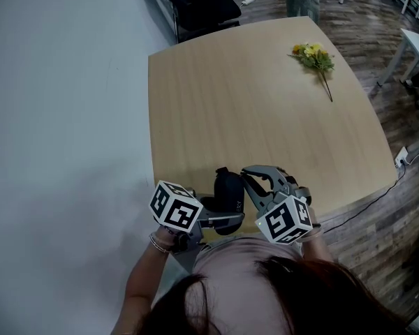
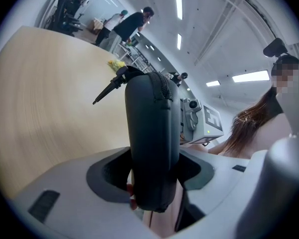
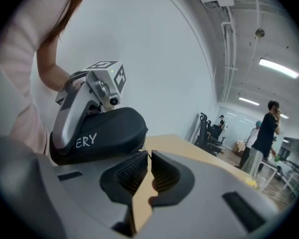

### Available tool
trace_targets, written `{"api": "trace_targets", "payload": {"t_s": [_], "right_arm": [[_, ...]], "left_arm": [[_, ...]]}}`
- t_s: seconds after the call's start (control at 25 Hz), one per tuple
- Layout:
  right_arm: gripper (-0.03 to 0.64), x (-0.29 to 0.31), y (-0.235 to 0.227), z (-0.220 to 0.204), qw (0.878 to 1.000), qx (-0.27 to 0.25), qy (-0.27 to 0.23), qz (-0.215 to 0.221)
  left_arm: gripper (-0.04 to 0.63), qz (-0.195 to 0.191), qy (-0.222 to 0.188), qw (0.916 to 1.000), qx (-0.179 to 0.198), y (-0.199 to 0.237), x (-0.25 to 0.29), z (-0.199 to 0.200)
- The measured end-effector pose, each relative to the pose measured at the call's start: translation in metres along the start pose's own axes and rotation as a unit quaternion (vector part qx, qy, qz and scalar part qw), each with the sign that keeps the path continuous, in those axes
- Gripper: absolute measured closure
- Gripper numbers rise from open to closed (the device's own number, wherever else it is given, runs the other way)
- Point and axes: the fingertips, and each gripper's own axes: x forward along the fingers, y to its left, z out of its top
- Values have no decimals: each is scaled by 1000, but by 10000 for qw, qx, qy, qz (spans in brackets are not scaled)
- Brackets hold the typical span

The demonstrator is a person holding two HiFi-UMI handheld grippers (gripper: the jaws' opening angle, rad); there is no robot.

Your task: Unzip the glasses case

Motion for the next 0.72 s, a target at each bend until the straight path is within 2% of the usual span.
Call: {"api": "trace_targets", "payload": {"t_s": [0.72], "right_arm": [[588, -1, 11, -13, 9964, -779, 321, 91]], "left_arm": [[345, 49, 947, 9955, 66, 10, 13, -28]]}}
